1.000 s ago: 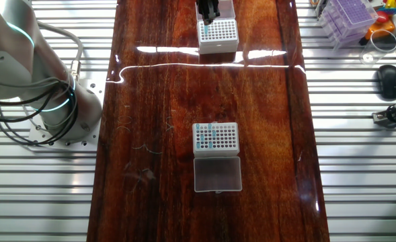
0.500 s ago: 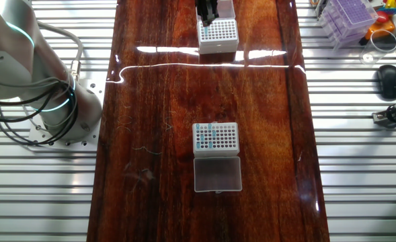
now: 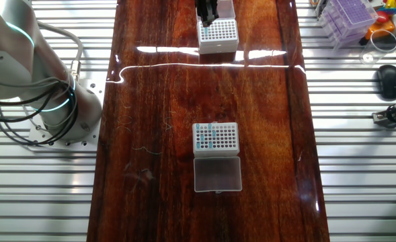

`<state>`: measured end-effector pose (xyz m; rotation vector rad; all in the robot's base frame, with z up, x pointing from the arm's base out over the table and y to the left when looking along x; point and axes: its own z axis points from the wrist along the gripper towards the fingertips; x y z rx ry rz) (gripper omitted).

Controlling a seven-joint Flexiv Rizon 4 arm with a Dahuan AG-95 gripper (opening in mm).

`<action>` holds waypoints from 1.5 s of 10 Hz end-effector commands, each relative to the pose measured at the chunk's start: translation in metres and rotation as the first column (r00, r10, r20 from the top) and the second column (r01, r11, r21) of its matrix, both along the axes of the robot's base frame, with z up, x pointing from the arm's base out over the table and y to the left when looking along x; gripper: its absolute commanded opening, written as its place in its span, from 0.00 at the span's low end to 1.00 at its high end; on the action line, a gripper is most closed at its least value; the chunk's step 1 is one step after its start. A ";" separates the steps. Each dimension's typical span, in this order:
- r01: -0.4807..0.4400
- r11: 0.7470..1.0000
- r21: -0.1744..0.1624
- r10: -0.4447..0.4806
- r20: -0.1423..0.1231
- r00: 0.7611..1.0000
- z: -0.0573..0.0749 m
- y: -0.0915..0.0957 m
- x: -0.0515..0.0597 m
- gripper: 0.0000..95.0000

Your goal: Transfer all medium pipette tips from one holder to another

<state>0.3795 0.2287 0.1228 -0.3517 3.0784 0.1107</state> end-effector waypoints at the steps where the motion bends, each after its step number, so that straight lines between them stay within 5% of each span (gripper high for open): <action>1: 0.001 1.000 0.002 -0.001 0.007 1.000 -0.002 0.000 0.001 0.00; 6: 0.009 1.000 -0.002 -0.009 0.005 1.000 -0.013 0.000 0.003 0.00; 7: 0.003 1.000 -0.001 -0.003 0.005 1.000 -0.016 0.000 0.004 0.20; 8: 0.002 1.000 -0.001 -0.002 0.004 1.000 -0.017 0.000 0.004 0.20; 9: -0.001 1.000 -0.002 0.001 0.005 1.000 -0.018 0.000 0.004 0.40; 10: -0.006 1.000 -0.002 0.006 0.006 1.000 -0.018 0.000 0.004 0.40; 11: -0.005 1.000 -0.003 0.005 0.006 1.000 -0.018 0.000 0.004 0.20; 12: -0.003 1.000 0.006 0.003 0.002 1.000 -0.017 -0.004 0.005 0.20; 14: -0.059 0.998 0.004 0.060 -0.018 0.998 -0.011 -0.033 0.012 0.20; 15: -0.112 0.994 -0.003 0.112 -0.034 0.993 -0.006 -0.063 0.015 0.20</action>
